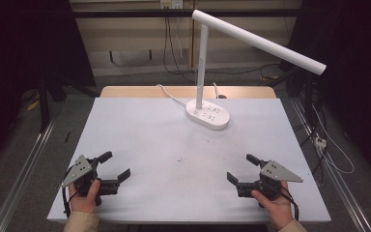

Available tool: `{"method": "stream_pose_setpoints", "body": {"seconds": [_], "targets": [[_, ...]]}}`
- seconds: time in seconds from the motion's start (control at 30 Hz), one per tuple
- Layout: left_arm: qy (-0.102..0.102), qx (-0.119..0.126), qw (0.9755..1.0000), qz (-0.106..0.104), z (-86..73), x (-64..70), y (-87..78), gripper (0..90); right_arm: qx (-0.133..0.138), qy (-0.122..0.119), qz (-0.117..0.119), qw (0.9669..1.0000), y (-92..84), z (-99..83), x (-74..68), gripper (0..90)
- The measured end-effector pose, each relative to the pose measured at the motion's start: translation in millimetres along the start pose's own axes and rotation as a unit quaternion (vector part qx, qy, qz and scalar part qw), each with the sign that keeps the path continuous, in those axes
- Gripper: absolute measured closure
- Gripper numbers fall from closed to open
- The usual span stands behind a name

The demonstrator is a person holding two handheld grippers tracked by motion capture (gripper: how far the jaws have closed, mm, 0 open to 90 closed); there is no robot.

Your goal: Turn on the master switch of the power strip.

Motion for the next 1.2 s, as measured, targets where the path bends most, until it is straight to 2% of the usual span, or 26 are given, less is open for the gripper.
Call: {"method": "stream_pose_setpoints", "body": {"seconds": [0.23,0.33,0.57,1.2], "targets": [[-0.001,-0.002,1.0,0.0,-1.2,-1.4,0.6,2.3,-0.009,-0.001,-0.006,0.9999,15.0,5.0,5.5,3.7],[-0.005,0.002,1.0,0.002,-0.5,-1.1,0.3,2.3,-0.012,-0.011,-0.008,0.9998,27.0,10.9,8.5,4.0],[-0.005,0.001,1.0,0.002,-1.3,-1.7,-1.3,2.4,-0.019,-0.015,-0.013,0.9996,45.0,14.3,11.4,4.1],[-0.008,0.0,1.0,0.005,-3.7,-5.5,-3.0,2.4,-0.037,-0.021,-0.019,0.9989,70.4,16.0,15.8,4.5]]}}
Point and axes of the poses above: each handheld gripper's, and its own axes: y roughly forward along the jaws, z roughly out of its top, x roughly to its right, the point moved 9 cm from there along y, roughly forward along the jaws, and after that the axes turned 4 degrees about x, right-handed, at the moved point
